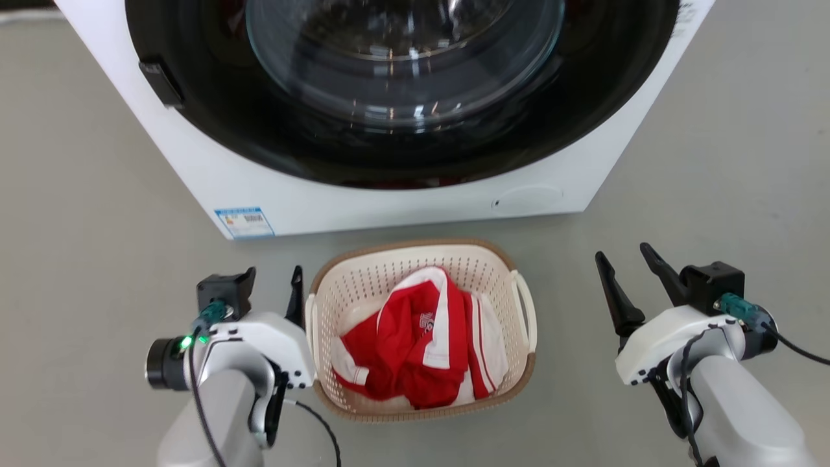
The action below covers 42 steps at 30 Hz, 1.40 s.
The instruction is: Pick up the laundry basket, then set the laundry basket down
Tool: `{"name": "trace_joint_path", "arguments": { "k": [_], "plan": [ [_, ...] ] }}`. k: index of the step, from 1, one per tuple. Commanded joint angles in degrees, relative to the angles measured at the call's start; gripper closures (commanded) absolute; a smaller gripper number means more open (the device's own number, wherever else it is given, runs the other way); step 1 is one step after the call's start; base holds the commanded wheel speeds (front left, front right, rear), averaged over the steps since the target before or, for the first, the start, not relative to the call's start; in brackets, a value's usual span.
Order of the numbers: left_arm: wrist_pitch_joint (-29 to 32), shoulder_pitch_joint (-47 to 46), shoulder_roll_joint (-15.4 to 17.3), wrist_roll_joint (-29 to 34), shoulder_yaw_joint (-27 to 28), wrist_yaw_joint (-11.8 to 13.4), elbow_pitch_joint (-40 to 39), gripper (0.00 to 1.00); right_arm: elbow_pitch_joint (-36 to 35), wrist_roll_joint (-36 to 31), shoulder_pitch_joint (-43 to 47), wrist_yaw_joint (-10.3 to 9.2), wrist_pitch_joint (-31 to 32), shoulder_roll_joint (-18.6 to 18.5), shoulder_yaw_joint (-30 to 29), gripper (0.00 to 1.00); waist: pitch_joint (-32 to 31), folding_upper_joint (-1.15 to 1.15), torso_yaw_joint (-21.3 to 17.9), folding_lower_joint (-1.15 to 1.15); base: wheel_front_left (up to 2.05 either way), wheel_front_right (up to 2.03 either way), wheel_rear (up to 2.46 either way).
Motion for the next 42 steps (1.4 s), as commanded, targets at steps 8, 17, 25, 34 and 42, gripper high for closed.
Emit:
{"name": "trace_joint_path", "arguments": {
  "k": [8, 17, 25, 34, 42],
  "plan": [
    [-0.4, 6.4, 2.5, 2.1, 6.6, -1.0, -7.5, 0.0, -4.9, -1.5, 4.0, 0.35, -0.6, -0.3, -0.1, 0.0, -5.4, 0.0, -1.1, 0.0, 0.0, 0.0, 0.0],
    [-0.4, 14.4, 2.8, 4.0, 11.7, -1.2, -15.0, 0.0, -12.8, -3.6, 10.5, 0.35, -0.6, -2.8, -3.0, 0.0, -9.0, 0.0, -0.8, 0.0, 0.0, 0.0, 0.0],
    [-0.4, 21.7, 2.3, 5.0, 15.4, -1.6, -20.3, 0.0, -19.2, -6.5, 16.8, 0.35, -0.6, -3.3, -5.9, 0.0, -11.9, 0.0, -0.4, 0.0, 0.0, 0.0, 0.0],
    [-0.4, 28.5, 1.3, 6.1, 18.6, -1.1, -25.5, 0.0, -23.9, -8.3, 23.4, 0.35, -0.6, -2.1, -9.3, 0.0, -14.8, 0.0, -0.5, 0.0, 0.0, 0.0, 0.0],
    [0.0, 31.8, -0.1, 5.3, 18.9, -0.7, -25.9, 1.0, -22.0, -8.6, 26.0, -0.05, 0.0, -0.2, -10.9, 1.0, -15.4, 0.0, -0.6, 0.0, 0.0, 0.0, 0.0]
  ]
}}
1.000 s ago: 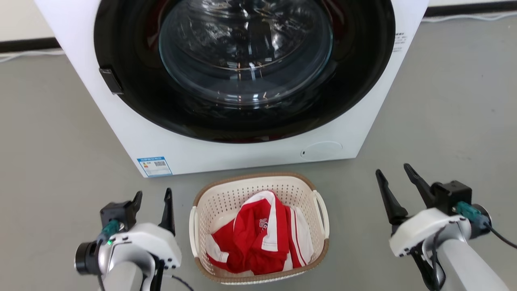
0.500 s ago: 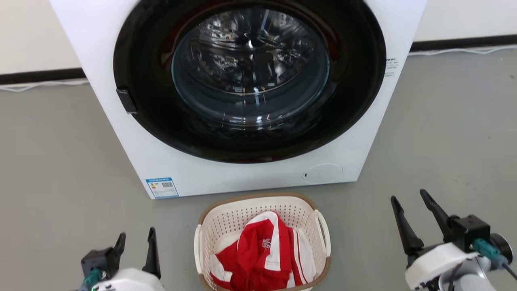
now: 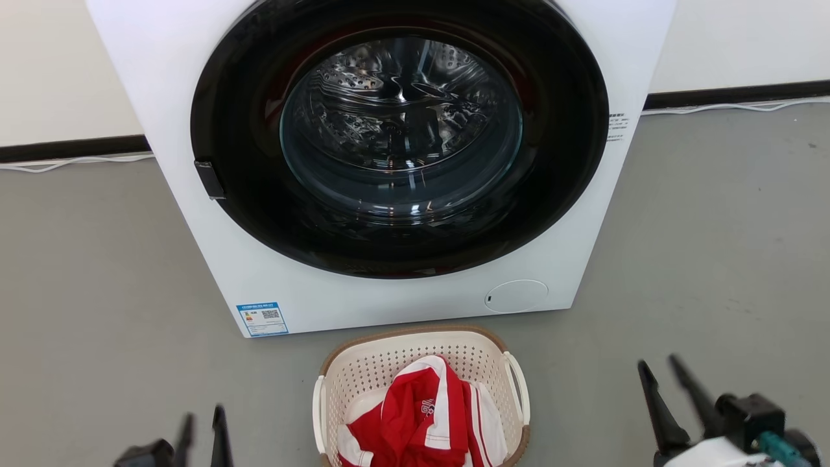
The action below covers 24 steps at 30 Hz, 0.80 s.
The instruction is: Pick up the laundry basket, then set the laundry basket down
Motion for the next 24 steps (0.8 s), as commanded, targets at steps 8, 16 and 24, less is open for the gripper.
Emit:
{"name": "trace_joint_path", "arguments": {
  "k": [8, 16, 24],
  "plan": [
    [1.4, -0.2, -0.6, -3.9, 0.6, -0.7, 1.1, 1.0, 0.7, 4.3, 0.2, 0.01, 1.3, 1.1, -0.5, 1.0, -0.1, 0.0, 0.1, 0.13, 0.0, 0.0, 0.0],
    [2.6, -0.7, -0.8, -8.5, 1.0, -1.5, 0.5, 1.0, 0.2, 9.6, -0.1, 0.04, 2.6, 1.6, -1.0, 1.0, 0.0, 0.0, 0.2, 0.0, 0.0, 0.0, 0.0],
    [3.9, -1.2, -0.9, -13.2, 1.4, -2.3, 0.0, 1.0, -0.3, 14.9, -0.5, 0.06, 3.9, 2.1, -1.7, 1.0, 0.1, 0.0, 0.3, 0.0, 0.0, 0.0, 0.0]
  ]
}}
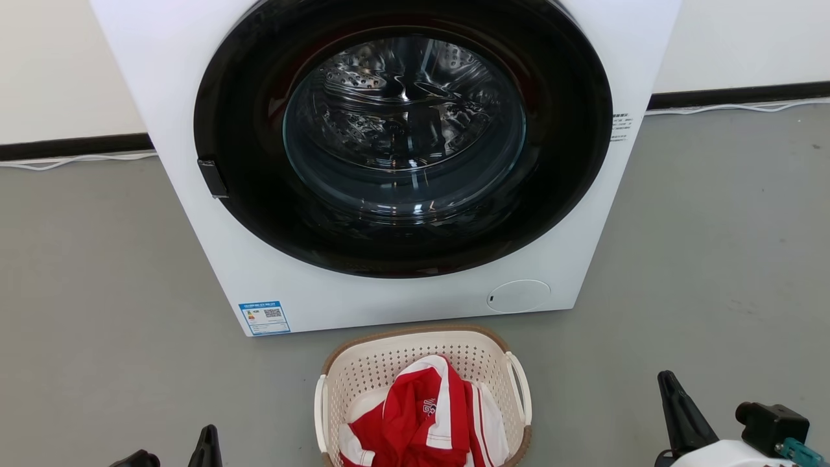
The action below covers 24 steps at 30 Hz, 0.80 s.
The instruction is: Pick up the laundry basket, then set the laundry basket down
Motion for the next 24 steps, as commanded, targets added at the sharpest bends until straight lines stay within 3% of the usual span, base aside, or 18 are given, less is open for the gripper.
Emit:
{"name": "trace_joint_path", "arguments": {
  "k": [1, 24],
  "plan": [
    [0.4, -2.6, 0.3, -1.5, 0.7, -0.6, -1.8, 1.0, -1.9, 1.8, -2.3, 0.08, 0.7, -0.5, -0.3, 1.0, 0.0, 0.0, 0.0, -0.01, 0.0, 0.0, 0.0],
    [4.2, -4.3, -0.2, -14.8, 2.1, -3.0, -3.1, 1.0, -3.3, 16.9, -3.3, 0.15, 4.5, 1.0, -2.2, 1.0, 0.1, 0.0, 0.4, -0.01, 0.0, 0.0, 0.0]
  ]
}}
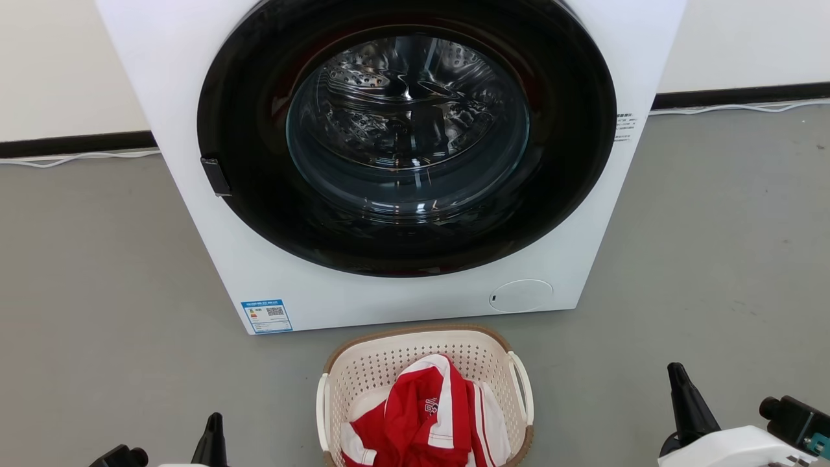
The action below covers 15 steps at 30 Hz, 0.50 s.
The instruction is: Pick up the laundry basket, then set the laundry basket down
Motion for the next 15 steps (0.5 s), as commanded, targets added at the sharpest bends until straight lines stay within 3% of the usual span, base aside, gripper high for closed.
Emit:
{"name": "trace_joint_path", "arguments": {
  "k": [1, 15],
  "plan": [
    [0.5, -3.2, 0.5, -1.6, 1.1, -0.6, -1.8, 1.0, -1.9, 2.0, -2.7, 0.16, 0.7, -0.3, -0.1, 1.0, 0.0, 0.0, 0.0, 0.0, 0.0, 0.0, 0.0],
    [2.7, -4.2, 0.2, -9.1, 1.9, -1.9, -2.5, 1.0, -2.7, 10.5, -3.2, 0.2, 2.8, 0.6, -1.2, 1.0, 0.1, 0.0, 0.2, -0.01, 0.0, 0.0, 0.0]
  ]
}}
